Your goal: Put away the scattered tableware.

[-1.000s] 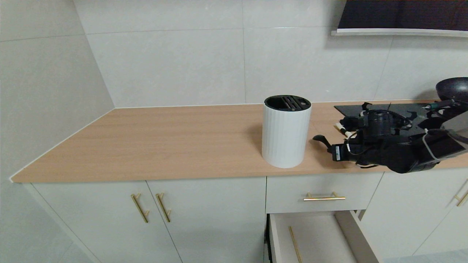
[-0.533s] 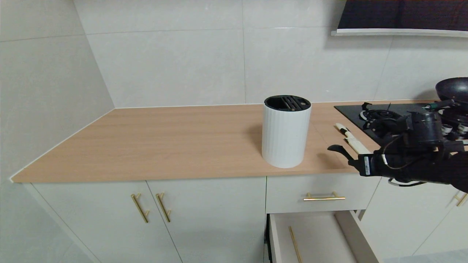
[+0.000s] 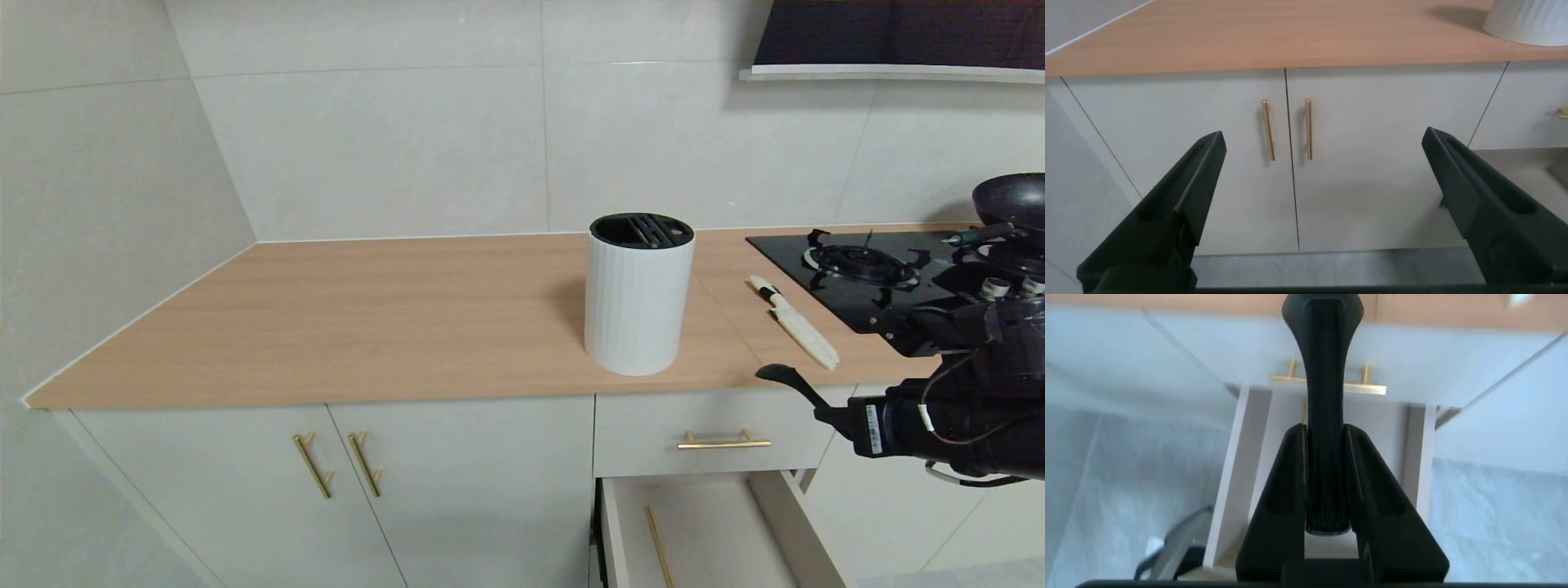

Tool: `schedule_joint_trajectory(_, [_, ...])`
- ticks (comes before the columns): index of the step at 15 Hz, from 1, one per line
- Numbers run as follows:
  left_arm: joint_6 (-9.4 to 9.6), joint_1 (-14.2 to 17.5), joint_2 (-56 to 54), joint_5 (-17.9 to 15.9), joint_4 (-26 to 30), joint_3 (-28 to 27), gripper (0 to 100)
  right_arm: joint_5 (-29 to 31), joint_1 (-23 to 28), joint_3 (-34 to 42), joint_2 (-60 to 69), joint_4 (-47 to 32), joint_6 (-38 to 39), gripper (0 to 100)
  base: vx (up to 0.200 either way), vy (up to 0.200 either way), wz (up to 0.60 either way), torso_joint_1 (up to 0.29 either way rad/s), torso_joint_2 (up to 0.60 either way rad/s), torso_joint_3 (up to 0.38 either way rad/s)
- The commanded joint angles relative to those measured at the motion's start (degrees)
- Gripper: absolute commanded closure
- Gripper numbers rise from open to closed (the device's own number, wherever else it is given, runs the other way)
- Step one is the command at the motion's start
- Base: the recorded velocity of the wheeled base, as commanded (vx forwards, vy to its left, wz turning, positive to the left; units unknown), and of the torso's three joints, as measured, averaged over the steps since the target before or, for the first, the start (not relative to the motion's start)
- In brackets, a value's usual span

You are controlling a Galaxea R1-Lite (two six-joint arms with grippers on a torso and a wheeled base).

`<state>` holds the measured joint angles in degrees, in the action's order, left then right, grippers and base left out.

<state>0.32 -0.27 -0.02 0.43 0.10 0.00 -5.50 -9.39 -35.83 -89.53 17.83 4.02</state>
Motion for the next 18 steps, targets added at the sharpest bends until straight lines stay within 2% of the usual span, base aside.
schedule_joint_trajectory(1, [-0.05,0.0,0.0,0.0,0.0,0.0,0,0.0,0.0,1.6,0.5,0.3,-0.2,100,0.0,0.0,0.0,-0.036,0.09,0.071])
schedule_joint_trajectory(5, [-0.05,0.0,0.0,0.0,0.0,0.0,0,0.0,0.0,2.5,0.0,0.3,-2.9,100,0.0,0.0,0.0,-0.181,0.4,0.226])
schedule_joint_trajectory(18, [0.03,0.0,0.0,0.0,0.0,0.0,0,0.0,-0.1,3.0,-5.7,0.3,-3.8,100,0.0,0.0,0.0,-0.193,0.48,0.286])
